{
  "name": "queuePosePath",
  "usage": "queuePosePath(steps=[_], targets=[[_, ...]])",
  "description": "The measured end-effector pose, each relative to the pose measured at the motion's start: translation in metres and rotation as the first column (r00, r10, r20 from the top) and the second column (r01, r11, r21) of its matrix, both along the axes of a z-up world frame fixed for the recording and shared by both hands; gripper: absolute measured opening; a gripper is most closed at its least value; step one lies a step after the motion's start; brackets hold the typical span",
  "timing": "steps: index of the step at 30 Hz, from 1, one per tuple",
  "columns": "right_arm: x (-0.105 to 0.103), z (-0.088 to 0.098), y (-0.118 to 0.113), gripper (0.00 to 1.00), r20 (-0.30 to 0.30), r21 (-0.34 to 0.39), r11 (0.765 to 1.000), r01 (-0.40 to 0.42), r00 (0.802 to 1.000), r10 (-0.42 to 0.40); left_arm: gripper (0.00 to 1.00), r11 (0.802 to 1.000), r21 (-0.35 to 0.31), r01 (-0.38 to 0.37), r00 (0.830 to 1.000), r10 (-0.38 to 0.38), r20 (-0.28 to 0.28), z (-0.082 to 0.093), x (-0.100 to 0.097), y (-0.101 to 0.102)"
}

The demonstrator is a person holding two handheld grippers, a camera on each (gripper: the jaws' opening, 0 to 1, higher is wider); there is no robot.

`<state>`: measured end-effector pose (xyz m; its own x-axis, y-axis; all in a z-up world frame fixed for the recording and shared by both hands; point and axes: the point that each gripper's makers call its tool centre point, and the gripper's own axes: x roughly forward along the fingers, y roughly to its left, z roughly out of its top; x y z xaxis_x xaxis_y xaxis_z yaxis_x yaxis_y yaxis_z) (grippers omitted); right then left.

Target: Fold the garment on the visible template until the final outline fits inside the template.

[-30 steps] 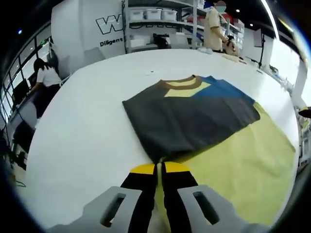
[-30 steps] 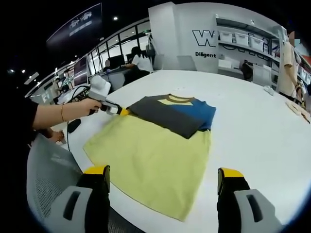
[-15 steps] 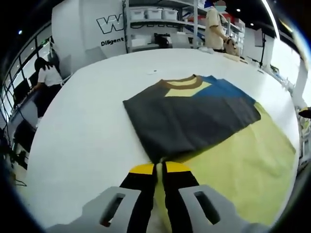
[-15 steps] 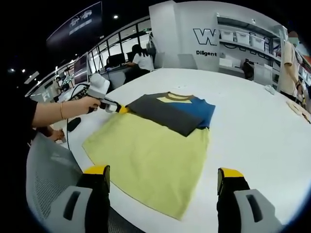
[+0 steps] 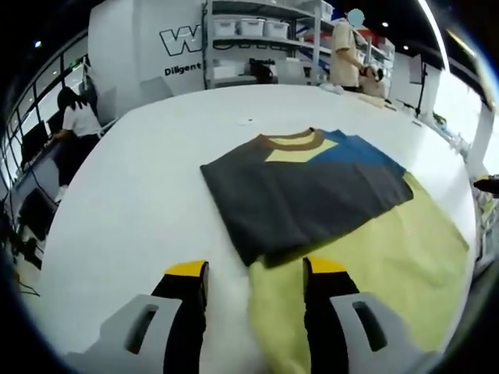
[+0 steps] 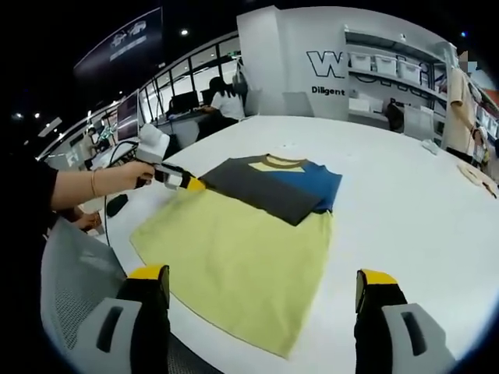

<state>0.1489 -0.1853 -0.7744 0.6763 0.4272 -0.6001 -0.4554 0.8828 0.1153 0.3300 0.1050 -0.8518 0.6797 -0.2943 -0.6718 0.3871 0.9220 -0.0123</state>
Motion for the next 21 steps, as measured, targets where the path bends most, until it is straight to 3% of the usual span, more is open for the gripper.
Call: queuePosePath(steps=[10,17,21], targets=[[-0.002,-0.007,-0.002,0.99,-0.023,-0.008,1.000,0.004,1.000,-0.005,0.71,0.998,-0.001,0.064,0.998,-0.064,0.008,0.007,-0.010,-0.006],[-0.003,-0.011,-0.004,0.99,-0.031,-0.012,1.000,0.007,0.999,-0.007,0.91,0.996,-0.054,0.067,0.998,-0.068,-0.009,0.009,-0.018,-0.012],[-0.004,-0.014,-0.004,0.99,-0.038,-0.015,1.000,0.005,0.999,-0.005,0.91,0.995,-0.055,0.080,0.997,-0.081,-0.015,0.008,-0.024,-0.012]])
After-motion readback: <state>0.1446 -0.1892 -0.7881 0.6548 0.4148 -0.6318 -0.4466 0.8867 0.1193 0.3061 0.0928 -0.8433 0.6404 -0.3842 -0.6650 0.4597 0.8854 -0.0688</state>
